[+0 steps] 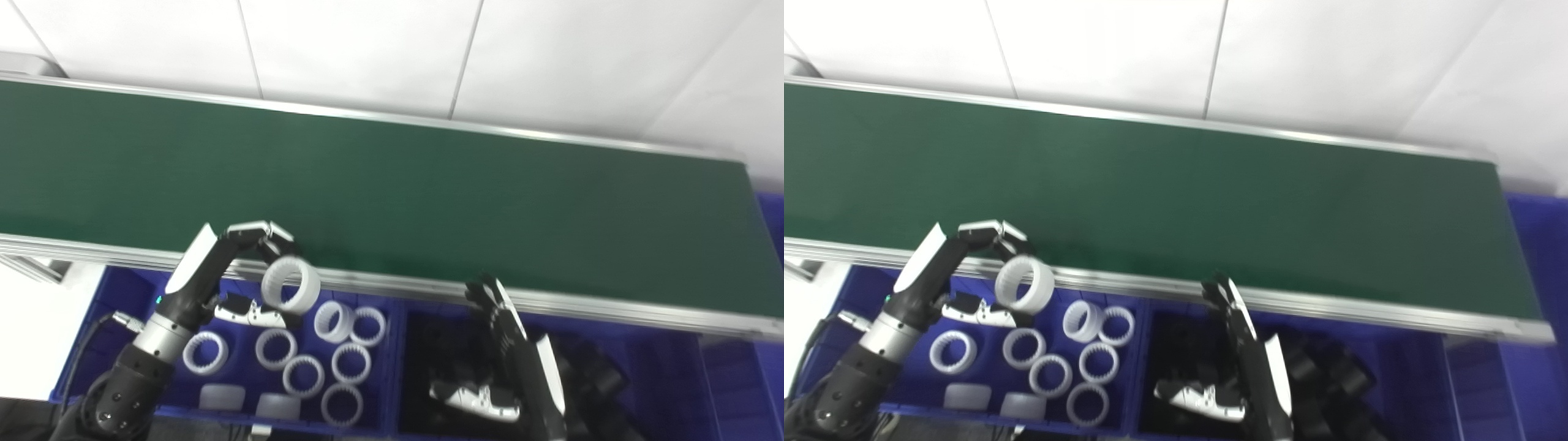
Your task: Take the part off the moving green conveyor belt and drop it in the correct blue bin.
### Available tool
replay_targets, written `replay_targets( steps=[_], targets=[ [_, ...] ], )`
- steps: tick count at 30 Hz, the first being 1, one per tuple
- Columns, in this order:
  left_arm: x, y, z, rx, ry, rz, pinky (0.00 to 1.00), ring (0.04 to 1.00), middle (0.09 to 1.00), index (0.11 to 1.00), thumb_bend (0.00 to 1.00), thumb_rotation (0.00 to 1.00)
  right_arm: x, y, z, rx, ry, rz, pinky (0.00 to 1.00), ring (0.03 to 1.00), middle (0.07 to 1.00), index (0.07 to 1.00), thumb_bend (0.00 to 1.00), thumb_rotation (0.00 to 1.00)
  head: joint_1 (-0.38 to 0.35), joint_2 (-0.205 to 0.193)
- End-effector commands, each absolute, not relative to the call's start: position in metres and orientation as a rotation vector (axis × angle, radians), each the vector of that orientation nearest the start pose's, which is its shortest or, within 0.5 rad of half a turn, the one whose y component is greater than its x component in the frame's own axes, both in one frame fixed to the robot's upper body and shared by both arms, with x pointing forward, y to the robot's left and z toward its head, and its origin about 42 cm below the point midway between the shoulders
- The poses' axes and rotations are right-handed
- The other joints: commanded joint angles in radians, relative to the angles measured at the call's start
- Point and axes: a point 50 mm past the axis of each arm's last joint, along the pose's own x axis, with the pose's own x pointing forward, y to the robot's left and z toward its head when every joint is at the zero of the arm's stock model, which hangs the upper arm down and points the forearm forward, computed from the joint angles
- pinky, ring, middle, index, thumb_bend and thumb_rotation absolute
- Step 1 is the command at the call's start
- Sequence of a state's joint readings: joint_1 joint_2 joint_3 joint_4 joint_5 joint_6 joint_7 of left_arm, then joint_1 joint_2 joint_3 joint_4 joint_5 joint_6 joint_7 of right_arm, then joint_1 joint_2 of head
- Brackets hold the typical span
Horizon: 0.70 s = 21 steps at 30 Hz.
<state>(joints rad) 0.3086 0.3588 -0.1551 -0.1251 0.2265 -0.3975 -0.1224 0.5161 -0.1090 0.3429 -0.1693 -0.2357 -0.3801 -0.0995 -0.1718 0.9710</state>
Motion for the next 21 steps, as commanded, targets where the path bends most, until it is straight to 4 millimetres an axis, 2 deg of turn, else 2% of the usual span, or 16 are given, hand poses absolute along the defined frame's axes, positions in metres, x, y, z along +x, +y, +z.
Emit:
replay_targets(
  steps=[1, 7, 14, 15, 16, 18, 19, 20, 21],
  targets=[
    [0.166, 0.269, 0.089, 0.517, -0.192, -0.432, 0.44, 0.420, 0.500, 0.528, 0.50, 0.00, 0.098, -0.168, 0.080, -0.162, -0.097, 0.195, 0.82, 0.874, 0.890, 0.952, 0.96, 0.36, -0.006, 0.006],
    [0.158, 0.263, 0.074, 0.612, -0.163, -0.527, 0.46, 0.431, 0.504, 0.520, 0.50, 0.00, 0.098, -0.167, 0.081, -0.157, -0.092, 0.187, 0.82, 0.871, 0.885, 0.945, 0.96, 0.36, -0.028, 0.013],
    [0.159, 0.260, 0.068, 0.789, -0.074, -0.676, 0.54, 0.443, 0.512, 0.512, 0.50, 0.00, 0.098, -0.166, 0.081, -0.169, -0.079, 0.187, 0.83, 0.881, 0.889, 0.952, 0.94, 0.36, -0.044, 0.008],
    [0.159, 0.259, 0.069, 0.809, -0.057, -0.702, 0.58, 0.587, 0.503, 0.507, 0.51, 0.00, 0.098, -0.166, 0.081, -0.171, -0.080, 0.187, 0.83, 0.880, 0.890, 0.953, 0.94, 0.37, -0.045, 0.007],
    [0.160, 0.259, 0.070, 0.809, -0.048, -0.728, 0.59, 0.636, 0.500, 0.506, 0.51, 0.00, 0.098, -0.166, 0.080, -0.174, -0.080, 0.186, 0.83, 0.880, 0.891, 0.954, 0.94, 0.37, -0.047, 0.005],
    [0.163, 0.258, 0.071, 0.826, -0.026, -0.776, 0.77, 0.826, 0.793, 0.501, 0.51, 0.04, 0.097, -0.166, 0.081, -0.173, -0.077, 0.184, 0.83, 0.879, 0.892, 0.955, 0.93, 0.36, -0.047, 0.003],
    [0.164, 0.257, 0.072, 0.834, -0.018, -0.789, 0.88, 0.922, 0.915, 0.753, 0.59, 0.06, 0.097, -0.166, 0.081, -0.172, -0.076, 0.183, 0.83, 0.880, 0.893, 0.955, 0.93, 0.36, -0.047, 0.003],
    [0.164, 0.257, 0.073, 0.840, -0.016, -0.797, 0.95, 0.968, 0.966, 0.899, 0.69, 0.08, 0.098, -0.165, 0.080, -0.175, -0.075, 0.180, 0.83, 0.878, 0.892, 0.955, 0.93, 0.36, -0.047, 0.000],
    [0.165, 0.257, 0.073, 0.824, -0.017, -0.803, 0.98, 0.990, 0.989, 0.967, 0.78, 0.12, 0.097, -0.165, 0.080, -0.178, -0.073, 0.179, 0.83, 0.878, 0.892, 0.955, 0.93, 0.36, -0.047, 0.000]
  ],
)
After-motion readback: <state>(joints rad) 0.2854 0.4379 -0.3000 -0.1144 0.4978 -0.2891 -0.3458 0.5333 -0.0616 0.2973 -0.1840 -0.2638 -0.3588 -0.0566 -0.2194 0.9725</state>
